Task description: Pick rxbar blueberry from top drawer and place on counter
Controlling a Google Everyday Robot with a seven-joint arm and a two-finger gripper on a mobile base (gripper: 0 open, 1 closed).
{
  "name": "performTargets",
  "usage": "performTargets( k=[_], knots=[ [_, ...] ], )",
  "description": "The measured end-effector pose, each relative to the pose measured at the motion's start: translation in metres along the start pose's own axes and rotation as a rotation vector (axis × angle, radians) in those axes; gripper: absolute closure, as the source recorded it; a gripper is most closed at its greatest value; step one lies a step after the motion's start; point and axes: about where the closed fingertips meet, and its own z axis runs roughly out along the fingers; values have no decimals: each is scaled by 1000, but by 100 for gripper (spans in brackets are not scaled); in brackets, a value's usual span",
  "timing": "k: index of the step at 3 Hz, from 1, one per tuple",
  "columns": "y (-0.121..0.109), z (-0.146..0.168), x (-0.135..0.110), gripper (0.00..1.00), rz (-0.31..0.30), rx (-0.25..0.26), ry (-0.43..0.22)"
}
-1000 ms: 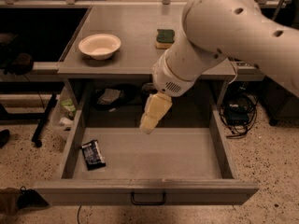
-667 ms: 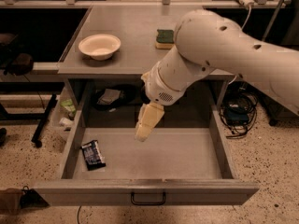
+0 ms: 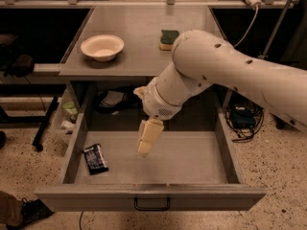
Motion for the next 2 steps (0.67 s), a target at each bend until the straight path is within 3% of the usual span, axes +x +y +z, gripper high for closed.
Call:
performTargets(
  k=[1, 2],
  knots=[
    [-5, 15, 12, 0, 26, 10, -4],
    [-11, 55, 21, 0, 40, -6, -19]
  ],
)
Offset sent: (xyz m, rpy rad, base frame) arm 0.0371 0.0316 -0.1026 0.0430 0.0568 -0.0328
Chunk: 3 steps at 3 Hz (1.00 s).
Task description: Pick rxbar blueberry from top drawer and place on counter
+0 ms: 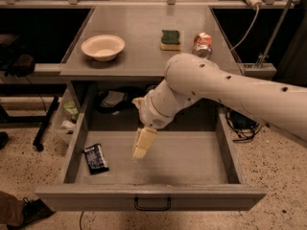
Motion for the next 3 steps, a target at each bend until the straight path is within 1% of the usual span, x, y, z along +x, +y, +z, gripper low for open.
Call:
performTargets(
  k=[1, 2, 3],
  knots=[
    [-3, 45, -3, 0, -1, -50, -57],
    [-1, 79, -17, 0, 27, -79, -101],
    [3, 98, -29, 0, 80, -73, -126]
  ],
)
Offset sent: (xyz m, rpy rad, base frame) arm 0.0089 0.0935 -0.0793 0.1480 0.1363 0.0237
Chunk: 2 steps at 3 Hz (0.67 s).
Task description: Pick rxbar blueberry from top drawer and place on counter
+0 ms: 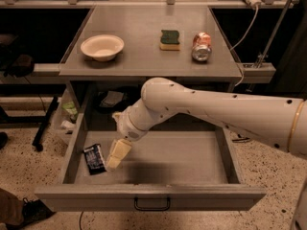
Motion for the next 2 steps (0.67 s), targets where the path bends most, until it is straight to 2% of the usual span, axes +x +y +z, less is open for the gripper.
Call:
performTargets(
  k=[1, 2],
  knots=[
    [0, 0, 0, 0, 0, -1, -1],
    [4, 15, 5, 0, 17, -22, -16]
  ],
)
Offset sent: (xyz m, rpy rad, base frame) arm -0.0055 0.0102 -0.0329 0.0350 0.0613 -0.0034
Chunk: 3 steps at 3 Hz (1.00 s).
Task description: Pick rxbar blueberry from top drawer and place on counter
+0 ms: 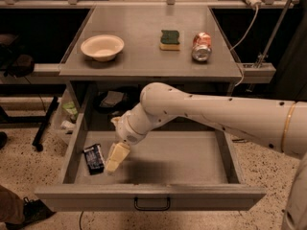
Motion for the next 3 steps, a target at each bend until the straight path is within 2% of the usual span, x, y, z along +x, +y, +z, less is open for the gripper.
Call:
performTargets(
  k=[2, 3],
  knots=[
    [-3, 34, 7, 0, 39, -22, -25],
    [-5, 49, 4, 0, 62, -13, -21]
  ],
)
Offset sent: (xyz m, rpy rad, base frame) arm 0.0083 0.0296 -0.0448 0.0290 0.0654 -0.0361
